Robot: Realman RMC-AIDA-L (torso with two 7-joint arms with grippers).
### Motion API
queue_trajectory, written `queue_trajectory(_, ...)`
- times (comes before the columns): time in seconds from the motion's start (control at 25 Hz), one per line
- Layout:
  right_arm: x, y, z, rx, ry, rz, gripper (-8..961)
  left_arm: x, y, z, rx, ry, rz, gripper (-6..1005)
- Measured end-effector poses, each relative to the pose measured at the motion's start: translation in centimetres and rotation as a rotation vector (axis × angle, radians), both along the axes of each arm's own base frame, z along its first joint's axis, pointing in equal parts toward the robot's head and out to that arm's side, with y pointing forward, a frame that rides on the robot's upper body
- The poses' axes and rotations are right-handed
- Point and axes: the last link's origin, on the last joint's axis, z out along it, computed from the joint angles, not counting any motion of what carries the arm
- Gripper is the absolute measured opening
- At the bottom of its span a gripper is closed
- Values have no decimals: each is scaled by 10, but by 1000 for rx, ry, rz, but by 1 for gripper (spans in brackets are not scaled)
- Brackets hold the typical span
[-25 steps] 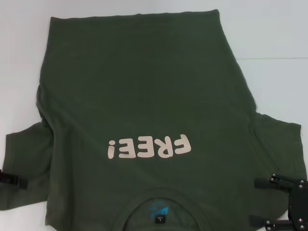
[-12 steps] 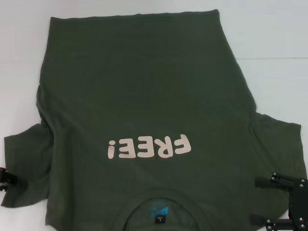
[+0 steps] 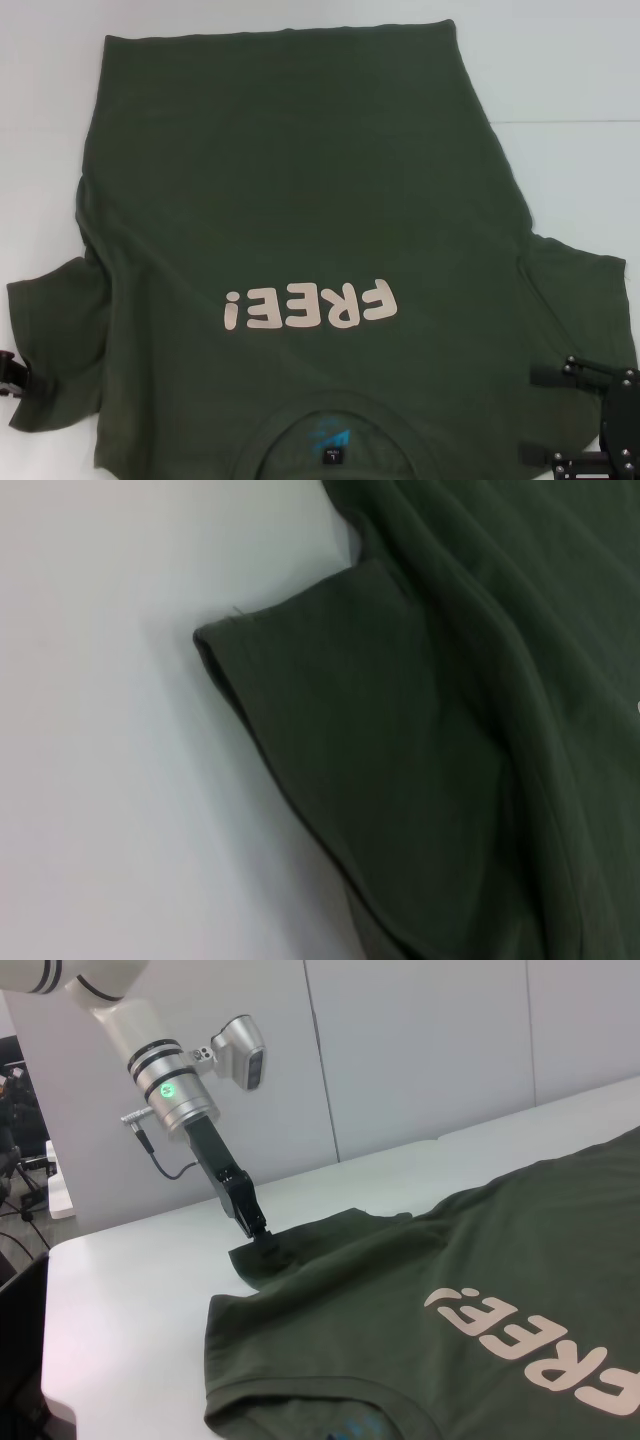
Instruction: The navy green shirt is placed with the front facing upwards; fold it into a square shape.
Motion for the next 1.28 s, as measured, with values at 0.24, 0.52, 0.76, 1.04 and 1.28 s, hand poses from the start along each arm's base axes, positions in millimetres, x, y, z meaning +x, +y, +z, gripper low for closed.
queue_trajectory(0.24, -1, 1, 1, 0, 1, 2, 941, 2, 3, 2, 2, 13, -15, 85)
queue_trajectory(0.52, -1, 2, 1, 0, 0, 4, 942, 3, 5, 4, 7, 25, -33, 74)
queue_trajectory(0.76, -2, 3, 1, 1, 1, 5, 941, 3, 5, 4, 5, 26, -38, 69)
queue_trajectory(1.04, -2, 3, 1, 2, 1, 6, 941, 3, 6, 9, 18, 24, -39, 62)
queue_trajectory(1.28, -2, 3, 1, 4, 1, 5, 941, 0, 5, 24, 59, 32, -21, 54)
